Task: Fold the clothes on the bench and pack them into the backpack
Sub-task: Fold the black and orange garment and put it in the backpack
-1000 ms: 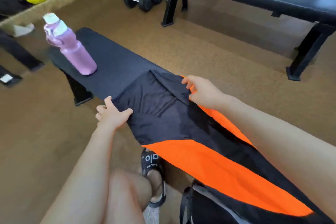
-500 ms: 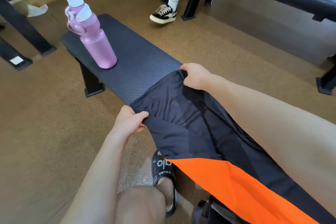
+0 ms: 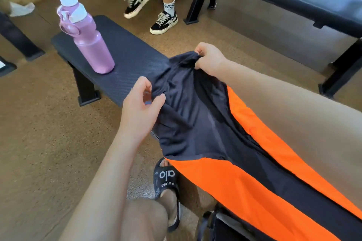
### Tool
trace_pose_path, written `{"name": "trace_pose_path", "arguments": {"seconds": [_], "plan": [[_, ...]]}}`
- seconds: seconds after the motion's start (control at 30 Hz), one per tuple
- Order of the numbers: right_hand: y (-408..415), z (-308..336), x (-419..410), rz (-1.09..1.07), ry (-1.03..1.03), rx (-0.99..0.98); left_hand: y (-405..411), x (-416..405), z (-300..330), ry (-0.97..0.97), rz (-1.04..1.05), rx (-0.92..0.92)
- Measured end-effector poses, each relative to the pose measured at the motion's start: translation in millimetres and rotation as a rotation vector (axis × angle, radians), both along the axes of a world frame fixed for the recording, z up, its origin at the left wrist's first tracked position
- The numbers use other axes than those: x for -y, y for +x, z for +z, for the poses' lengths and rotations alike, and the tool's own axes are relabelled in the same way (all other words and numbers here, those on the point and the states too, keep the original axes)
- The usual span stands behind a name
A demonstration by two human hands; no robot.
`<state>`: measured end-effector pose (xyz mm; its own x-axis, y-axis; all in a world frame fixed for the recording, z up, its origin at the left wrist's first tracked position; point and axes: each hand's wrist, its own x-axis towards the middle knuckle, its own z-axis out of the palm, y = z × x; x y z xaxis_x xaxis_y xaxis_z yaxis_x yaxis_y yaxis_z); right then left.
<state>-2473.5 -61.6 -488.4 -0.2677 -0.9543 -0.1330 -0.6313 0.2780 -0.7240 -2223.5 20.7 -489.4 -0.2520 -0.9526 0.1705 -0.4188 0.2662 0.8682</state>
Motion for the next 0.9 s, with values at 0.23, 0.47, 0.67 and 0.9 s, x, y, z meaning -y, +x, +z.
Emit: {"name": "trace_pose_path", "arguments": {"seconds": [0.23, 0.47, 0.67, 0.9], "plan": [[-58.5, 26.0, -101.5, -0.102, -0.08, 0.46, -53.8, -85.4, 35.3, -0.226, -0.579, 0.101], [-127.0, 2.0, -264.4, -0.228, -0.109, 0.436, -112.7, -171.6, 3.2, -0.495, -0.97, 0.379], [-146.8, -37.9, -344.5, -0.287, 0.095, 0.342, -144.5, -224.1, -54.1, -0.65, -1.162, 0.582], [-153.7, -55.4, -356.2, -0.277, 0.131, -0.075, -144.9, -223.5, -66.4, -0.691, -1.238, 0.722]]}}
